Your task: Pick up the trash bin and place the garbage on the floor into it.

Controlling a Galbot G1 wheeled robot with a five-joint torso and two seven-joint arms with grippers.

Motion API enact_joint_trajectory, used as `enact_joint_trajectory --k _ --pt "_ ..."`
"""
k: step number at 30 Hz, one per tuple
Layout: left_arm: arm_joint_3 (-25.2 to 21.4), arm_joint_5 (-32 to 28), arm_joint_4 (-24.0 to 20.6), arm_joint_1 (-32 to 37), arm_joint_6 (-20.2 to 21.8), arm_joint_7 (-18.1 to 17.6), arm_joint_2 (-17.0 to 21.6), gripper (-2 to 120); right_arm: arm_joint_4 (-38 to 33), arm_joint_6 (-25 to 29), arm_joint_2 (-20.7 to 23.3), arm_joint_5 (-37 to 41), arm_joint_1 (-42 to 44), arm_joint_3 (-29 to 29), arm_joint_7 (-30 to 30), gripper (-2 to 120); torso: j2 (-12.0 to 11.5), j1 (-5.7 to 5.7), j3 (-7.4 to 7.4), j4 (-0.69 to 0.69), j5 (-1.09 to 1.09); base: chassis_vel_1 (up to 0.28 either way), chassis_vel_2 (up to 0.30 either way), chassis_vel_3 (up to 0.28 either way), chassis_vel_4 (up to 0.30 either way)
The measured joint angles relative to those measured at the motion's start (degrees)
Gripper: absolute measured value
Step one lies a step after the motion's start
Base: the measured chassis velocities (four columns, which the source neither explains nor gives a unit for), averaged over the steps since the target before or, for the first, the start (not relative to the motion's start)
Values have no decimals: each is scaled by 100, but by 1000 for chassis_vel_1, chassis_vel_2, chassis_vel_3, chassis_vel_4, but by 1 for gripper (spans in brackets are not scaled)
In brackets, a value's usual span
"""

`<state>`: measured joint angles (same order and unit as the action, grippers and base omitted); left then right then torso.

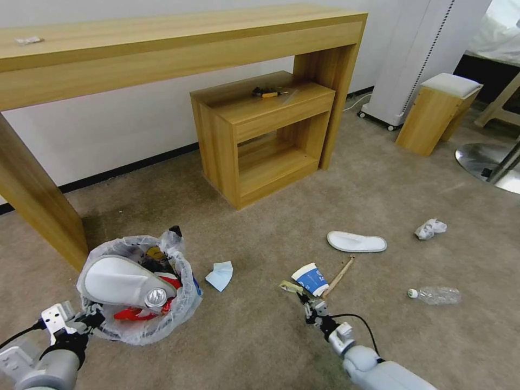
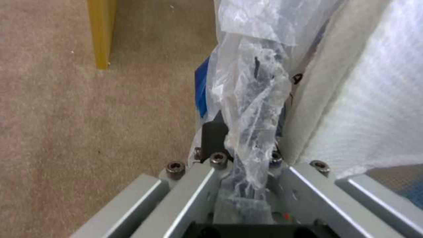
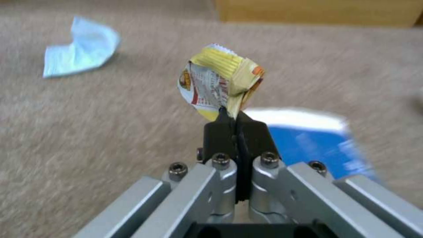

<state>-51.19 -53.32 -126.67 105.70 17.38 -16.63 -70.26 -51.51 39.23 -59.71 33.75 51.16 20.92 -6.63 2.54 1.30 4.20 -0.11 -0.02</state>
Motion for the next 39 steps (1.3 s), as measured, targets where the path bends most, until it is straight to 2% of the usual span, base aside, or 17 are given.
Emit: enact_joint_trajectory --k 6,11,13,14,17,26,28,30,34,39 --pt "87 8 -45 82 76 -57 21 0 -784 -87 516 97 124 -89 3 0 0 0 0 0 3 0 0 0 0" --pt "97 8 -80 126 100 -79 55 0 -1261 -140 752 182 136 -105 5 0 0 0 0 0 4 0 0 0 0" --pt "119 27 -84 172 108 -81 67 0 -1838 -206 987 288 146 -116 30 0 0 0 0 1 3 0 0 0 0" --pt "119 27 -84 172 108 -81 67 0 -1838 -206 987 288 146 -116 30 0 0 0 0 1 3 0 0 0 0" --pt "170 63 -81 202 114 -77 84 0 -2538 -284 1294 412 152 -152 50 0 0 0 0 1 2 0 0 0 0" --pt "220 157 -43 243 115 -57 104 0 -3256 -358 1705 624 50 -144 60 0 0 0 0 0 2 0 0 0 0" --pt "225 172 -39 251 115 -51 104 0 -3360 -367 1764 662 -8 -123 59 0 0 0 0 0 2 0 0 0 0" --pt "230 237 -16 268 113 -25 95 0 -3788 -409 1996 898 -376 10 53 0 0 0 0 1 2 0 0 0 0" --pt "228 255 6 240 108 -7 95 0 -4256 -487 2167 1130 -752 94 6 0 0 0 0 0 2 0 0 0 0" --pt "225 288 39 224 104 8 72 0 -4627 -542 2190 1258 -1109 275 -40 0 0 0 0 1 2 0 0 0 0"
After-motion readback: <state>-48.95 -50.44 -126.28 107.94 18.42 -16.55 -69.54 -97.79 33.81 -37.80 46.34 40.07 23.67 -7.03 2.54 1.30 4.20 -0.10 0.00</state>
